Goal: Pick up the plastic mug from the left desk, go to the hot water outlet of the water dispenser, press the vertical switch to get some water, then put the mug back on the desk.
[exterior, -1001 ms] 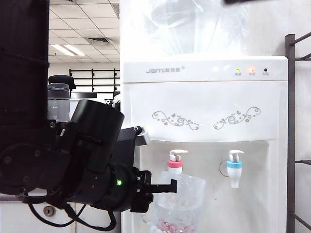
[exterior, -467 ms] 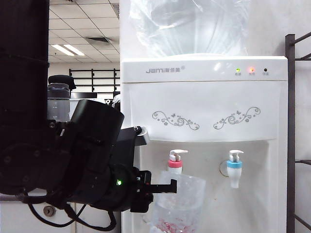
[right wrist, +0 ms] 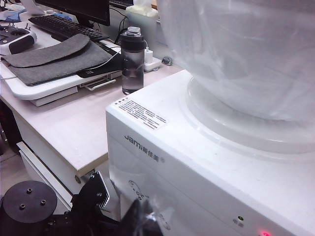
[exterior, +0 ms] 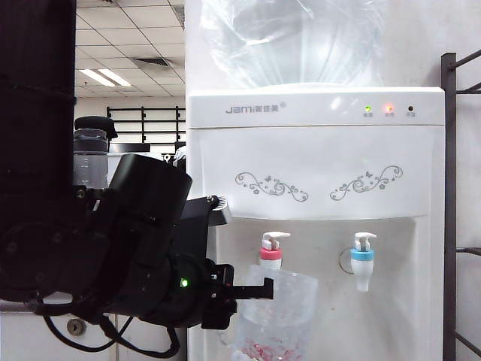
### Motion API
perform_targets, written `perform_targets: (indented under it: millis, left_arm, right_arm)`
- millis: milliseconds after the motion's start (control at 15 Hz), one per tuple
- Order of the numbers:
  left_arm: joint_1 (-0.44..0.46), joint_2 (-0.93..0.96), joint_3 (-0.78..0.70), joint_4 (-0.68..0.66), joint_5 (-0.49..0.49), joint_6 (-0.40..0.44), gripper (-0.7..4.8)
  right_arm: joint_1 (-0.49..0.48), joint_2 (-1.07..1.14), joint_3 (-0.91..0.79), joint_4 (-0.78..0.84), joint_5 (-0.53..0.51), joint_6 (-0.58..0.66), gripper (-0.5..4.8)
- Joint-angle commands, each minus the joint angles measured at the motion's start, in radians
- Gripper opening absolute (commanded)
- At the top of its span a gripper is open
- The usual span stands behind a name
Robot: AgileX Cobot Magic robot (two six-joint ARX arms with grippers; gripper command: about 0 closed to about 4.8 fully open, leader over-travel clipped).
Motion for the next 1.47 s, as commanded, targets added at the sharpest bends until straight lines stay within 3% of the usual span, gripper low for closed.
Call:
perform_targets:
  millis: [67,401,801,1469]
  left_arm:
    - [0.007,-0.016,0.013,0.137,-0.035,-0.014,-0.05]
    - [-0.019,-0.017,-0.007,0.175,-0.024,0.055,-0.05]
    - [-0.031,-0.016,-0.095,0.243,-0.01,0.055,-0.05]
    - [-0.029,-0.016,-0.054,0.247,-0.045,0.052,-0.05]
  right_arm:
    - [0.0,-0.002,0.002,0.013,0.002,0.005,-0.05]
    - [0.0,-0.002,0.002,0.013,0.002,0.005,-0.05]
    - [0.0,-0.002,0.002,0.01,0.002,0.005,-0.05]
    - [0.0,-0.002,0.002,0.01,0.002,0.005,-0.05]
